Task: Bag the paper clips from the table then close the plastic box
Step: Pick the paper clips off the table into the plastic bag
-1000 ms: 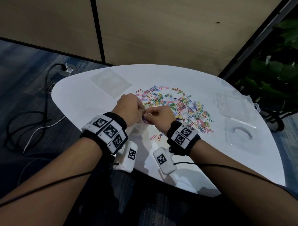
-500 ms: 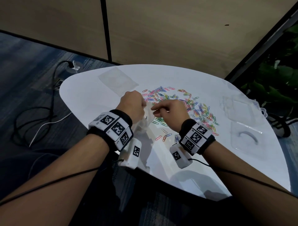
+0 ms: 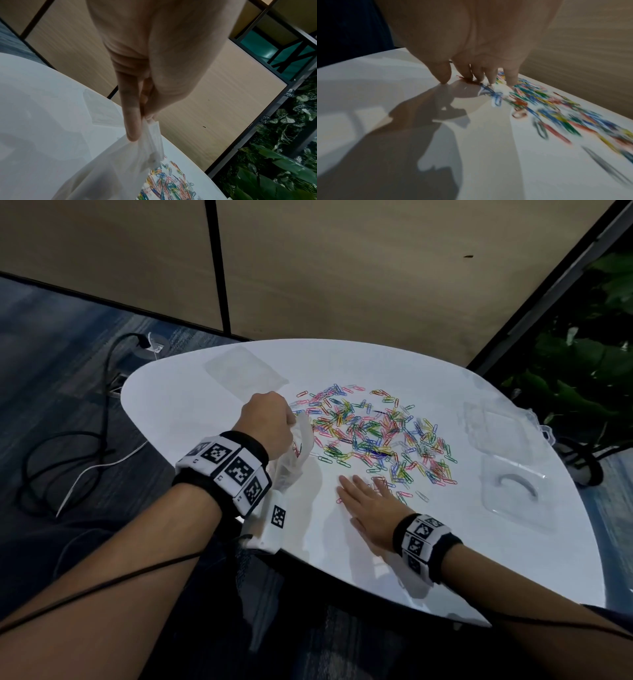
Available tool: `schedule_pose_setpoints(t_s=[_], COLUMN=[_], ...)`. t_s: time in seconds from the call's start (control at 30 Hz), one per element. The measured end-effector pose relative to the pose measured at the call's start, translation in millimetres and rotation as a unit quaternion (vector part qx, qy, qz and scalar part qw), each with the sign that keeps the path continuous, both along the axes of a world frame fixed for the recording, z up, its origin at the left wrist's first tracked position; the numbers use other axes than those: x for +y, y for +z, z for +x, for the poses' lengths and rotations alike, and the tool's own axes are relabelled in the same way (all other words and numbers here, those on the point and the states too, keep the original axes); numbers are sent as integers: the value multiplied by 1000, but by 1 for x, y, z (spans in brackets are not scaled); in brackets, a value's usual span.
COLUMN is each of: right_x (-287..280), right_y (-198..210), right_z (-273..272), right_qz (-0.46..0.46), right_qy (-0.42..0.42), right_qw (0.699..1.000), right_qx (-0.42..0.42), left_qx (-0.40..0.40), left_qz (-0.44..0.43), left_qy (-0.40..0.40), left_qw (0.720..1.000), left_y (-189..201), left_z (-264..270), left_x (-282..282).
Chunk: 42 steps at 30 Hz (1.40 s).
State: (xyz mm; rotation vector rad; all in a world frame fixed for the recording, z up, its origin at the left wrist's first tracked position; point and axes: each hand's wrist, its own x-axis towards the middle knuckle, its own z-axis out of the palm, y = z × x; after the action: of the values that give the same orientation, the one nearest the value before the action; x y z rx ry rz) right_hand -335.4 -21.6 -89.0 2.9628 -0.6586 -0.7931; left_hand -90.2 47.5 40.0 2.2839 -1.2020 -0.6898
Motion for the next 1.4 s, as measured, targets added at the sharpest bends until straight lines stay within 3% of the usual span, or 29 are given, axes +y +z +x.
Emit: schedule_pose_setpoints(t_s=[0.17, 0.3, 0.53, 0.63, 0.7, 0.83, 0.97, 1.03, 1.1, 1.17, 1.3, 1.4], right_x=[-40, -53, -54, -70, -84, -105, -88, -65, -43, -25, -14, -17], right_y=[-10, -8, 2, 8, 16, 36, 67, 82, 86, 80, 66, 72], right_z=[-44, -41, -9, -4, -5, -11, 14, 34, 53, 68, 83, 86], right_qz=[5, 2, -18, -13, 35, 189, 429, 499, 524, 507, 384, 316], right_qy=[-61, -69, -75, -170, -307, -521, -548, -522, -504, -498, -453, -415], right_qw=[998, 997, 994, 980, 931, 763, 530, 483, 486, 521, 672, 737], right_qx=[22, 44, -71, -107, -193, -333, -484, -495, -485, -474, -443, -431], left_qx=[-13, -7, -15, -15, -8, 15, 25, 31, 26, 22, 26, 30], left_qz=[6, 21, 34, 36, 40, 42, 34, 25, 16, 12, 16, 5], left_qy=[-12, -23, -31, -36, -34, -30, -35, -31, -34, -43, -53, -52], left_qw=[1000, 999, 999, 999, 999, 999, 998, 999, 999, 999, 998, 998], left_y=[0, -3, -3, -2, -4, -7, -9, -9, -9, -9, -9, -8], left_z=[-1, -7, -16, -21, -24, -26, -28, -30, -33, -36, -37, -36], left_x=[-3, -7, -14, -17, -18, -20, -23, -24, -25, -26, -27, -25])
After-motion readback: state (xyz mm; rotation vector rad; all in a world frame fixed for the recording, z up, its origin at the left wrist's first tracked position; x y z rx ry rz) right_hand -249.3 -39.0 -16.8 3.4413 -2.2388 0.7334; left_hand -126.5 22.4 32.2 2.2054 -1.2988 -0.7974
